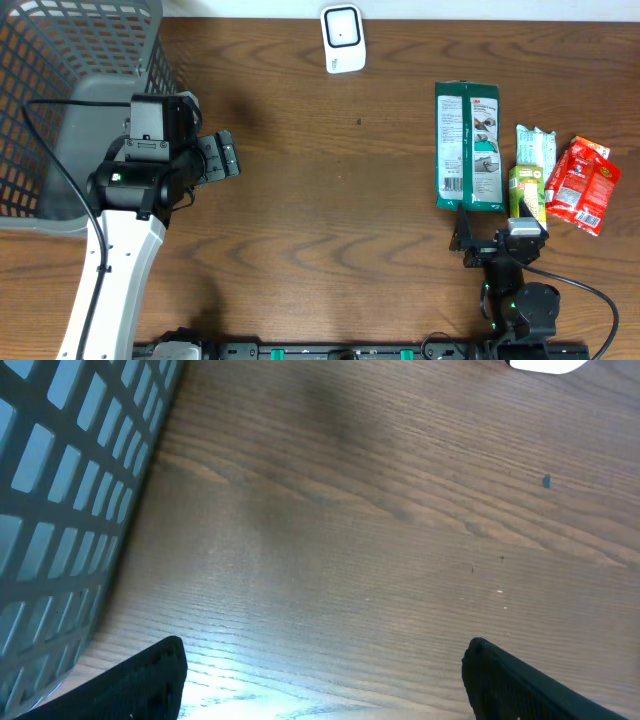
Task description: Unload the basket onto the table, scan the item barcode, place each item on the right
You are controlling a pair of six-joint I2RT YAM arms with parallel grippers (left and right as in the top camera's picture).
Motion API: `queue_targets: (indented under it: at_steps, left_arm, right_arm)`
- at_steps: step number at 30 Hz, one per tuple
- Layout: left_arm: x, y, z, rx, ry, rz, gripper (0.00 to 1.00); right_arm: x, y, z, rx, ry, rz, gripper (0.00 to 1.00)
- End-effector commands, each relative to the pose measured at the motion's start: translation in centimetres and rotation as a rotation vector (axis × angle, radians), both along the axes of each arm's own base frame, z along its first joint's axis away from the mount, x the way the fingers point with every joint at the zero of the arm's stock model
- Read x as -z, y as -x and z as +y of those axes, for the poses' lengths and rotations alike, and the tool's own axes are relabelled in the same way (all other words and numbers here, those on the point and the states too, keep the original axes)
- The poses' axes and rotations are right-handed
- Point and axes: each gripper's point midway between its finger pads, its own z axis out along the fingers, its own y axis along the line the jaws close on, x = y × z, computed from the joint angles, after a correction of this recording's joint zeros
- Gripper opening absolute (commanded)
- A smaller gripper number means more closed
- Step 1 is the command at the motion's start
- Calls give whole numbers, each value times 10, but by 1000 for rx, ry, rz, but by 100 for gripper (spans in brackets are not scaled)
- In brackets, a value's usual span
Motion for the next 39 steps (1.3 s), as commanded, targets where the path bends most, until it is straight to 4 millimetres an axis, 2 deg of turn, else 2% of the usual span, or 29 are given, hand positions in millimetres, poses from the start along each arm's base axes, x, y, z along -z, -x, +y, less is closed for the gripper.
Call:
queue_targets:
  at_steps: [1, 31, 35, 39]
  left_arm:
    - [-9, -4, 2, 3, -12, -26, 89]
    - [-10, -3, 2, 3, -12, -28, 89]
    - [-27, 3, 3, 2, -8, -83, 89]
    - [-63, 19, 4, 0, -1, -205, 89]
  right_arm:
    - [0, 0, -3, 14, 8, -2, 99]
    - [0, 0, -3, 14, 8, -2, 99]
    - [0, 0, -3, 14, 8, -2, 99]
    - [0, 0, -3, 14, 8, -2, 99]
